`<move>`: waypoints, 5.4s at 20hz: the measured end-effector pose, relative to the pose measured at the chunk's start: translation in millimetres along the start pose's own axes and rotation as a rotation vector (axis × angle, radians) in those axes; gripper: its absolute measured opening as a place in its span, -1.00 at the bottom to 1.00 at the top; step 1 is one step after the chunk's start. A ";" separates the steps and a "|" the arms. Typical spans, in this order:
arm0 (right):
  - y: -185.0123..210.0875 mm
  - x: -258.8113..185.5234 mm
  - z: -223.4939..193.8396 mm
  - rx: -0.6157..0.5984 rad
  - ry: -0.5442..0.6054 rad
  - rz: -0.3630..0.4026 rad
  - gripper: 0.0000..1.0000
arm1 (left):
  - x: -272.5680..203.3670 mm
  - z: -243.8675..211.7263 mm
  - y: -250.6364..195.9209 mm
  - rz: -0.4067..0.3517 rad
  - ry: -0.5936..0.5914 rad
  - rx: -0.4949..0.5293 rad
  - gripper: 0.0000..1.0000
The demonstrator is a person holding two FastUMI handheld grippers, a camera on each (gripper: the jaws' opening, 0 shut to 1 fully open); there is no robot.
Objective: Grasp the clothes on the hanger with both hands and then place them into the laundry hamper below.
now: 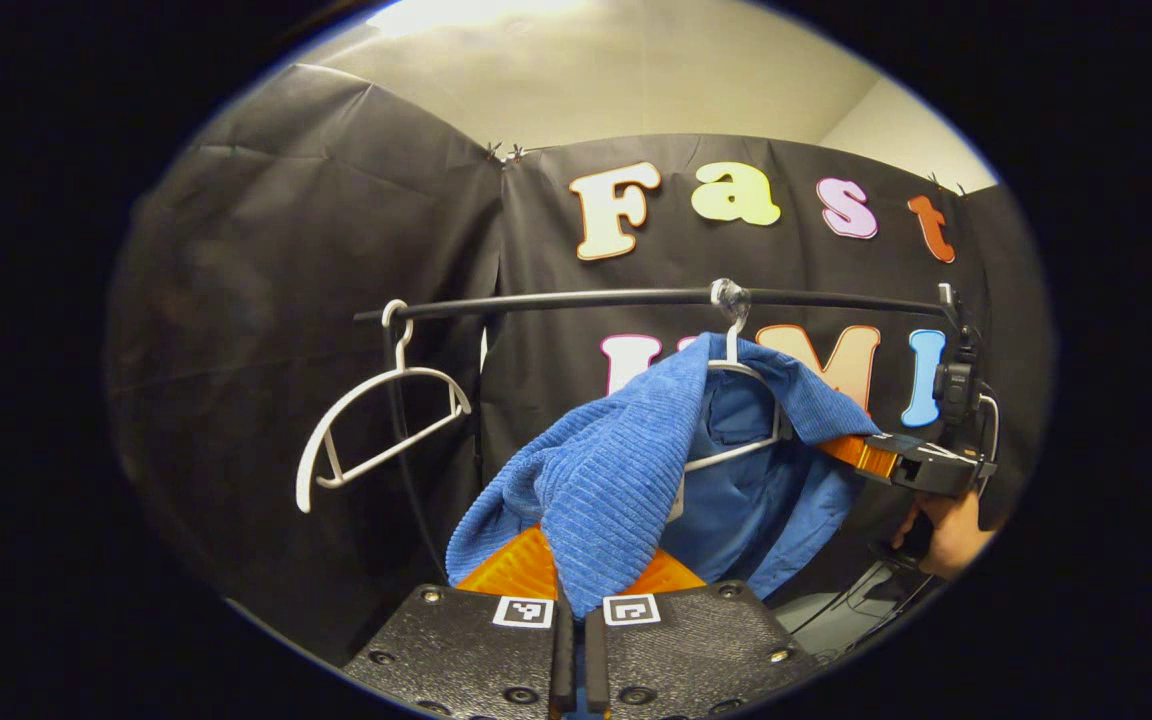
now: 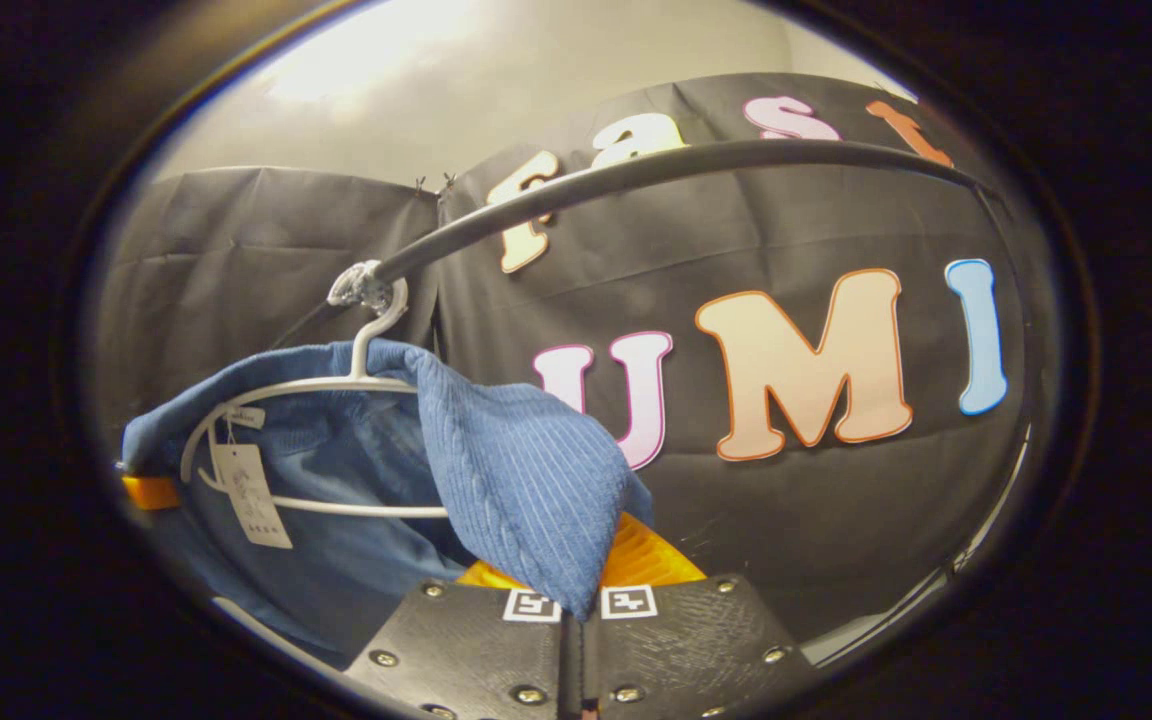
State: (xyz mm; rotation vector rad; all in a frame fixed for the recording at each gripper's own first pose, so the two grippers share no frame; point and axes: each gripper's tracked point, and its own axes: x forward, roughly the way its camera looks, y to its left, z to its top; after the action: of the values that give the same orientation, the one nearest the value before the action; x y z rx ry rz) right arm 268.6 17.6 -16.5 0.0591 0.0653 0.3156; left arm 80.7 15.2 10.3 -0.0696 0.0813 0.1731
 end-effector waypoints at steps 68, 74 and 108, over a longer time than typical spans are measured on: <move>-95.4 -37.2 -203.6 0.102 0.399 -0.150 -0.91 | 52.3 -246.7 56.6 0.109 0.443 -0.224 -0.89; -103.4 -84.3 -205.8 0.087 0.420 -0.131 -0.91 | 22.9 -239.1 31.1 0.097 0.426 -0.206 -0.89; -93.1 -60.7 -120.5 0.277 0.277 -0.174 -0.89 | 123.3 -126.8 -208.5 -0.373 0.261 -0.016 -0.89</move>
State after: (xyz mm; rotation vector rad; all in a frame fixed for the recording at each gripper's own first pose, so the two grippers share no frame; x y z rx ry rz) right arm 230.9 -83.9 -139.5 0.2832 0.3873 0.1369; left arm 228.6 -178.5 -113.6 -0.1215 0.3247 -0.2093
